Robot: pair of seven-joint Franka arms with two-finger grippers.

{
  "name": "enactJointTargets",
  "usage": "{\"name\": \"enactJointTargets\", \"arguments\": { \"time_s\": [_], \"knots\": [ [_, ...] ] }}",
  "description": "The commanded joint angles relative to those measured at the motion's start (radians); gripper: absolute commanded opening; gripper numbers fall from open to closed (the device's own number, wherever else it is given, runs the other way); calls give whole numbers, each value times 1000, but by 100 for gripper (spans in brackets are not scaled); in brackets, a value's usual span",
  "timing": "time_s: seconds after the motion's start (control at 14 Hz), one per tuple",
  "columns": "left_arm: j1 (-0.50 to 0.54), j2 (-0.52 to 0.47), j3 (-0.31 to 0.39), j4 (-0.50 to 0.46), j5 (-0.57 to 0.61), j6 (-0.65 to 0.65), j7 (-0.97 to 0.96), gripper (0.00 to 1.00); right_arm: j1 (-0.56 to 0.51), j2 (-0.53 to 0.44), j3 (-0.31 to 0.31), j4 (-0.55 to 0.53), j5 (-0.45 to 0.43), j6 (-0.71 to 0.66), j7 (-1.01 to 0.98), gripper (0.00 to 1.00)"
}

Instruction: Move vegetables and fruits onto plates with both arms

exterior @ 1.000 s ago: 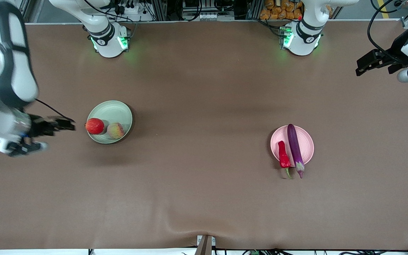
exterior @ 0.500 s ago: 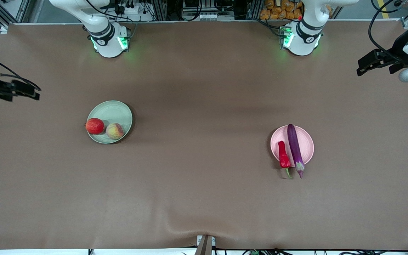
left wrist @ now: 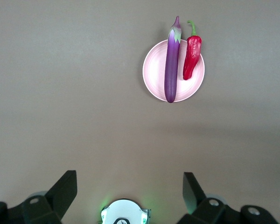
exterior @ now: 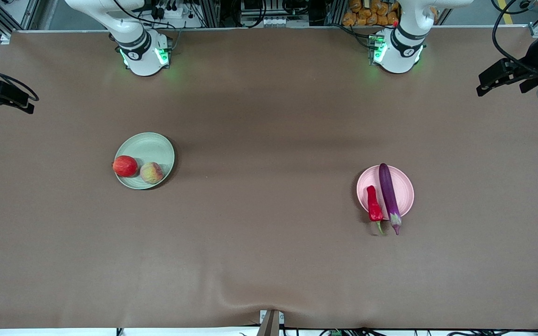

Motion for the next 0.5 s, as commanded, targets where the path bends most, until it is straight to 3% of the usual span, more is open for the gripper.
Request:
{"name": "enactJointTargets", "arguments": {
  "time_s": [0.0, 0.43],
  "knots": [
    [3, -33, -4, -12, -16, 7, 13, 100, -30, 4, 30, 22, -22, -5, 5, 100],
    [-3, 8, -4, 53, 4, 19, 11, 100, -31, 5, 27, 17, -19, -6, 5, 100]
  ]
}}
